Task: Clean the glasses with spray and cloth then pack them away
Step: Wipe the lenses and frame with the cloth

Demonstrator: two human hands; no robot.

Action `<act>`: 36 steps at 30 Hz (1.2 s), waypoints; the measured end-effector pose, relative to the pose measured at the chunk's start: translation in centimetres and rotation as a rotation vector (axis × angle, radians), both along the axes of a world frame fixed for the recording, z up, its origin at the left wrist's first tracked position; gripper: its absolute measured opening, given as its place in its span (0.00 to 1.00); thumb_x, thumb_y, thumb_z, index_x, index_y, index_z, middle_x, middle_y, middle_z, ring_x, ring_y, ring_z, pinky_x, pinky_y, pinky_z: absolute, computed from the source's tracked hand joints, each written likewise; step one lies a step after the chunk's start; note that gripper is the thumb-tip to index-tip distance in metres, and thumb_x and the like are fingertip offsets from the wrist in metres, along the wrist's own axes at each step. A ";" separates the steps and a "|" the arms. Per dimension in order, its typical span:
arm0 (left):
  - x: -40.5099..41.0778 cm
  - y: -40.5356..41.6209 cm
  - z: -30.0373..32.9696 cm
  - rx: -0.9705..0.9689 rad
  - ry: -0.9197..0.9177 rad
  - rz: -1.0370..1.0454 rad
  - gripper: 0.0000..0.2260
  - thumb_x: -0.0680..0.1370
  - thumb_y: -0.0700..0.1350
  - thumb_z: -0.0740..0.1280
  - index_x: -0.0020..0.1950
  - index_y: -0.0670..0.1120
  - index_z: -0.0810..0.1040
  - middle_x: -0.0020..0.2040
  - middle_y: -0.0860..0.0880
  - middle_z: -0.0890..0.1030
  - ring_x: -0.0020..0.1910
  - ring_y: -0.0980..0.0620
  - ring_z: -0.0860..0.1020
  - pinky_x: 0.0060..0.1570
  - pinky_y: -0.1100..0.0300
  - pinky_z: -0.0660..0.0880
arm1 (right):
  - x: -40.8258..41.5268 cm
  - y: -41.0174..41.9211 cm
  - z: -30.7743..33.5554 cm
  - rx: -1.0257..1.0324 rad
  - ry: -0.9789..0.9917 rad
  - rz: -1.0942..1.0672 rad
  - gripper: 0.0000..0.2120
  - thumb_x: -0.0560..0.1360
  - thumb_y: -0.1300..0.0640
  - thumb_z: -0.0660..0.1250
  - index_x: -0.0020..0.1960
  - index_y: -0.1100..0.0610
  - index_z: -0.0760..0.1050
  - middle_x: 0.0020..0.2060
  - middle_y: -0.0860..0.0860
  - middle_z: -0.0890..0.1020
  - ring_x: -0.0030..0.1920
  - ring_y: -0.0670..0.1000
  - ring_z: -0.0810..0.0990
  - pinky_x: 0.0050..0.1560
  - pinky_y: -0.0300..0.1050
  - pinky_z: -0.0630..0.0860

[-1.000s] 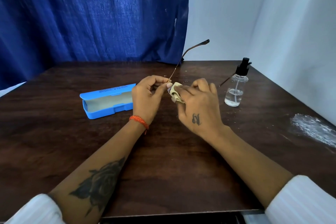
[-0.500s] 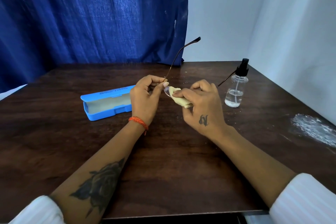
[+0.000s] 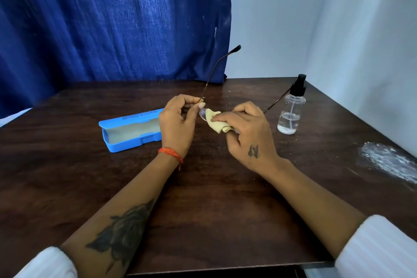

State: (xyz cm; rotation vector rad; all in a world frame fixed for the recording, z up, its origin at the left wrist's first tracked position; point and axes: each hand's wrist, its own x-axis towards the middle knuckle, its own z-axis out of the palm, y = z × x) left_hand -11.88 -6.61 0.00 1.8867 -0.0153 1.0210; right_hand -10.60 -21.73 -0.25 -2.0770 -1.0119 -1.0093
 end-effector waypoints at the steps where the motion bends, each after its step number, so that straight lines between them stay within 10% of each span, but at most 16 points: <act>1: 0.0 0.0 0.0 -0.012 0.003 -0.001 0.04 0.74 0.39 0.68 0.46 0.47 0.78 0.45 0.45 0.81 0.44 0.53 0.78 0.45 0.65 0.76 | 0.0 -0.1 0.1 0.062 0.039 0.021 0.15 0.64 0.68 0.65 0.47 0.59 0.82 0.36 0.52 0.81 0.42 0.53 0.76 0.41 0.47 0.72; 8: 0.1 0.2 0.3 -0.149 0.027 -0.040 0.04 0.74 0.39 0.67 0.46 0.47 0.78 0.47 0.44 0.82 0.48 0.48 0.80 0.49 0.59 0.78 | 1.5 -1.2 1.0 0.691 0.223 -0.258 0.08 0.72 0.65 0.65 0.51 0.65 0.77 0.51 0.60 0.71 0.52 0.58 0.73 0.51 0.43 0.72; 14: 0.2 0.0 0.1 -0.248 0.055 -0.089 0.05 0.74 0.40 0.68 0.44 0.50 0.78 0.45 0.47 0.81 0.48 0.47 0.80 0.49 0.61 0.77 | 2.8 -1.1 -0.2 0.715 0.641 -0.177 0.05 0.76 0.63 0.62 0.51 0.58 0.74 0.46 0.57 0.80 0.48 0.56 0.79 0.49 0.52 0.77; 23: 0.1 -1.2 0.1 -0.638 0.221 -0.405 0.13 0.80 0.51 0.55 0.55 0.48 0.76 0.53 0.43 0.80 0.51 0.49 0.81 0.48 0.60 0.80 | 2.7 -1.0 -0.2 0.765 0.602 -0.194 0.10 0.73 0.66 0.66 0.47 0.51 0.77 0.43 0.51 0.82 0.44 0.57 0.82 0.45 0.59 0.79; 27: 0.0 -1.6 0.0 -0.874 0.318 -0.658 0.31 0.65 0.64 0.62 0.62 0.49 0.69 0.55 0.41 0.80 0.53 0.46 0.81 0.52 0.53 0.79 | 2.5 -0.9 -0.3 0.750 0.527 -0.231 0.09 0.72 0.66 0.67 0.49 0.55 0.80 0.40 0.49 0.81 0.41 0.56 0.82 0.44 0.58 0.79; 32: 0.3 -2.3 -0.6 -0.779 0.392 -0.726 0.30 0.65 0.46 0.73 0.65 0.46 0.65 0.53 0.43 0.83 0.52 0.48 0.82 0.50 0.55 0.80 | 2.6 -1.2 -0.3 0.766 0.527 -0.235 0.08 0.72 0.65 0.67 0.49 0.56 0.80 0.41 0.50 0.82 0.41 0.56 0.82 0.45 0.59 0.79; 36: 0.5 -1.9 -1.1 -0.785 0.349 -0.667 0.11 0.73 0.37 0.67 0.55 0.40 0.75 0.43 0.46 0.85 0.47 0.50 0.83 0.44 0.59 0.81 | 2.1 -1.1 0.1 0.720 0.500 -0.199 0.10 0.72 0.66 0.68 0.49 0.55 0.80 0.42 0.48 0.81 0.44 0.54 0.82 0.46 0.56 0.80</act>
